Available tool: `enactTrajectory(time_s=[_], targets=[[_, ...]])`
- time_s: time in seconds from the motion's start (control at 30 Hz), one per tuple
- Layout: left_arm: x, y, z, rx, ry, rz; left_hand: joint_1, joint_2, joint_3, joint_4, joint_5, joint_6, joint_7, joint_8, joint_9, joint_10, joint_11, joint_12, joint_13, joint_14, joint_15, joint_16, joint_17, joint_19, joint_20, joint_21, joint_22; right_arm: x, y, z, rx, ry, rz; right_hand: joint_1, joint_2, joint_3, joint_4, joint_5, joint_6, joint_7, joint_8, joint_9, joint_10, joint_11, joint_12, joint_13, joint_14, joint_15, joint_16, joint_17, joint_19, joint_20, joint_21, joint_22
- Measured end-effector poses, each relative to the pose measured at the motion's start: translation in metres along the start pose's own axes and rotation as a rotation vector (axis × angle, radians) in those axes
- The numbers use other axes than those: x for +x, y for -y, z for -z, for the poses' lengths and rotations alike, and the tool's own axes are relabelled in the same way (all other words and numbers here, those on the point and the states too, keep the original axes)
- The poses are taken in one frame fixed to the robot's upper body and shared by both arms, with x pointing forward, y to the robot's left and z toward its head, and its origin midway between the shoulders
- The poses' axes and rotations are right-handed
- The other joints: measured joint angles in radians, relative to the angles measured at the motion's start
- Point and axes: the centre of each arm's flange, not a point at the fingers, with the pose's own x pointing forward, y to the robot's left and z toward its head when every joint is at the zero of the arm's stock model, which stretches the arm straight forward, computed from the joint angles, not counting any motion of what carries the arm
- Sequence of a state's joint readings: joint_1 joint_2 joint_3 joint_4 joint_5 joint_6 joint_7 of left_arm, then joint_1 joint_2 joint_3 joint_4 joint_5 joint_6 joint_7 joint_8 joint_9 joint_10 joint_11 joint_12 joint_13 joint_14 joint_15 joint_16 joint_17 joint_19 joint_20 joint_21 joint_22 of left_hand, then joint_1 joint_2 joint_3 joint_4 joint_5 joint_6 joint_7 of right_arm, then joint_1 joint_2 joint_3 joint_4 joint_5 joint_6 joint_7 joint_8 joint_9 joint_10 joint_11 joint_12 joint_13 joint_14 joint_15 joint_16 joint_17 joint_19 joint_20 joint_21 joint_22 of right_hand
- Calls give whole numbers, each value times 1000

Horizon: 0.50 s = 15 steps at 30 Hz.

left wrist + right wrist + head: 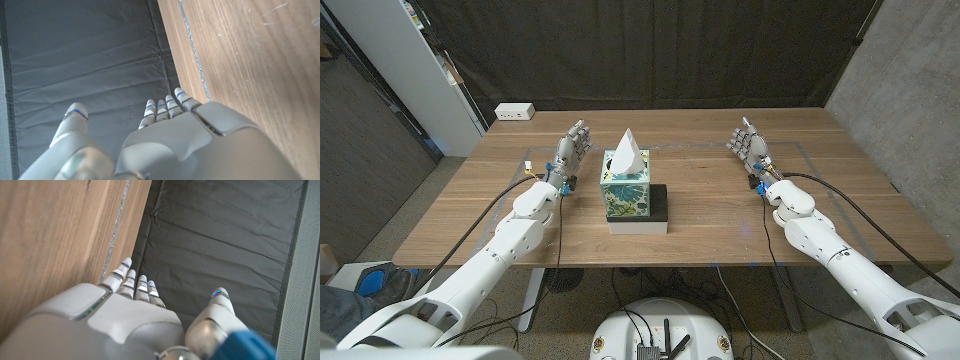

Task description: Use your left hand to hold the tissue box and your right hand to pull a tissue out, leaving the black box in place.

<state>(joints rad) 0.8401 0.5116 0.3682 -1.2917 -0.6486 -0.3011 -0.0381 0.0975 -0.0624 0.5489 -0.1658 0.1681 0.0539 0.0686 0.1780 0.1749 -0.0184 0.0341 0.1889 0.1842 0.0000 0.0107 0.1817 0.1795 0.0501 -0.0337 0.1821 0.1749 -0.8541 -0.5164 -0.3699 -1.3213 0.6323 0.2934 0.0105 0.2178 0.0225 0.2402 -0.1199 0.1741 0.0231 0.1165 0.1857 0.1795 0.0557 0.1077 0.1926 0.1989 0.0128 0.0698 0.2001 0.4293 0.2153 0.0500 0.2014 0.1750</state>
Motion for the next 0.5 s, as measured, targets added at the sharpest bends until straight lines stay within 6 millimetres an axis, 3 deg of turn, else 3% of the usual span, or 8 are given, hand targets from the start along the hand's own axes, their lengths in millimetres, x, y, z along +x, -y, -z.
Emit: enactTrajectory(time_s=[0.37, 0.5], targets=[[-5, -1, -1, 9, 9, 7, 0, 0, 0, 0, 2, 7, -1, 0, 0, 9, 2, 4, 0, 9, 2, 0, 0, 6, 5, 7, 0, -6, -5, -2, -17, 13, -1, 5, -5, 0, 0, 0, 0, 0, 0, 0, 3, 3, 0, 0, 0, 0, 4, 0, 4, 4, 0, 0], [-9, -3, -2, 18, 17, -3, 21, 8, 7, -7, 6, 38, 1, 16, 0, 38, 7, 17, 0, 44, 3, 15, 0, 38, 16, 18, 0, -8, -7, -3, -21, 15, -2, 5, -5, 0, 0, 0, 0, 0, 0, 0, 3, 3, 4, 0, 0, 0, 4, -3, 4, 4, 0, 0]])
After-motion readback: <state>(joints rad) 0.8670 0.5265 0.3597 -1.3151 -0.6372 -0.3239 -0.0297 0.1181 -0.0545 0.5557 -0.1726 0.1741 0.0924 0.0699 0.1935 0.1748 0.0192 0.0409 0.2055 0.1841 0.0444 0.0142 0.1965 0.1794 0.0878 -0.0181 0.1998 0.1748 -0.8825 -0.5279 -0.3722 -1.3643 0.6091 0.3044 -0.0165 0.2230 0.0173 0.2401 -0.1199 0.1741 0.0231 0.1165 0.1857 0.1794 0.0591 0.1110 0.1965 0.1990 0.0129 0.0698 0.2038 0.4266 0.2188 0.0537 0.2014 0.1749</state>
